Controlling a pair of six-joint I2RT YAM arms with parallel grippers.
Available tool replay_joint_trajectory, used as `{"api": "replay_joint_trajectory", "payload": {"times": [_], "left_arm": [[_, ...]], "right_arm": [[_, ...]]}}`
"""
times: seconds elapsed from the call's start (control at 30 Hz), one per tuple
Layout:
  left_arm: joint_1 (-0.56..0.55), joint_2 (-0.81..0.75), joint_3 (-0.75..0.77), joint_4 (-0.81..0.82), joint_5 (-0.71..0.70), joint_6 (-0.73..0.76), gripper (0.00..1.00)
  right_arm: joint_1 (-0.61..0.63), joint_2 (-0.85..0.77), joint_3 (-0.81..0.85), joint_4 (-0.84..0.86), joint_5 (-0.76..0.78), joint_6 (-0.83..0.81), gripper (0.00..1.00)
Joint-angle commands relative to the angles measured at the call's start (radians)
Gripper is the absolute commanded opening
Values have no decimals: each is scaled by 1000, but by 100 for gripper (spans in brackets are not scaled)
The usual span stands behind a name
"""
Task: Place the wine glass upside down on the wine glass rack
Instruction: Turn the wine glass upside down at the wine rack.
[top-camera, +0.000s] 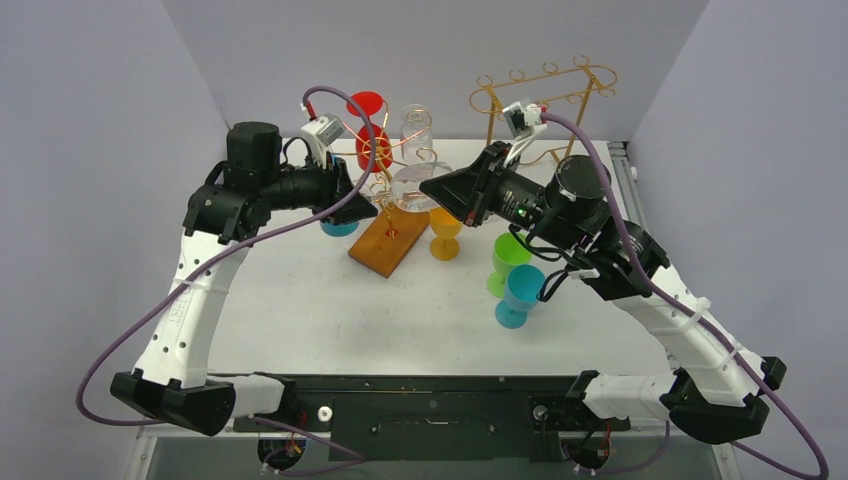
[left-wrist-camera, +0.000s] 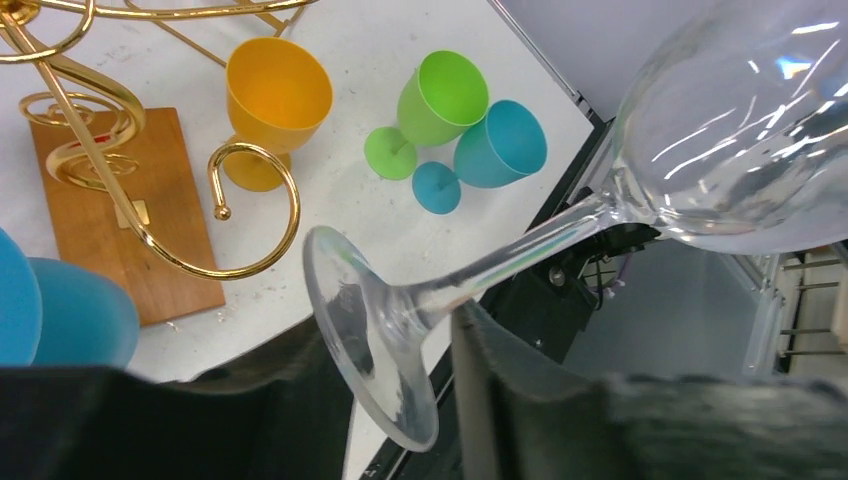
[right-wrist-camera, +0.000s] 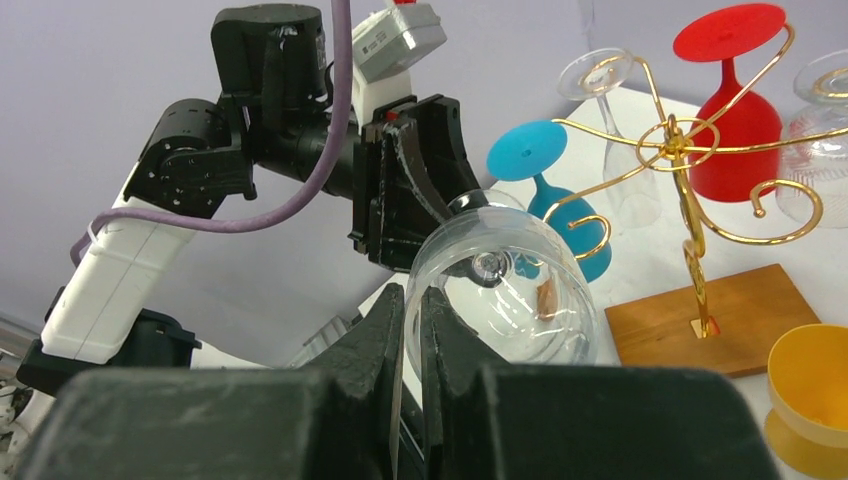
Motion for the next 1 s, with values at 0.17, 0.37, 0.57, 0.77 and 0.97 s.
{"api": "replay_joint_trajectory", "payload": {"times": [0.17,0.37,0.57,0.77,0.97], "left_arm": [[20,1,53,49,13,51,2],[21,-26,74,39,-56,212,0],[20,-50,95,37,-132,338,0],[20,-65,93,63,-176,375,0],[21,-59,102,71,-215,423,0]], "right_arm": [[9,-36,-79,182,-56,72,0],[9,-54,-153,198,-103,102,0],[5,-70,-177,163,-135,98,22],[-7,-81,-207,154,-151,108,36],[-21,-90,-209,137,-171,118,48]]}}
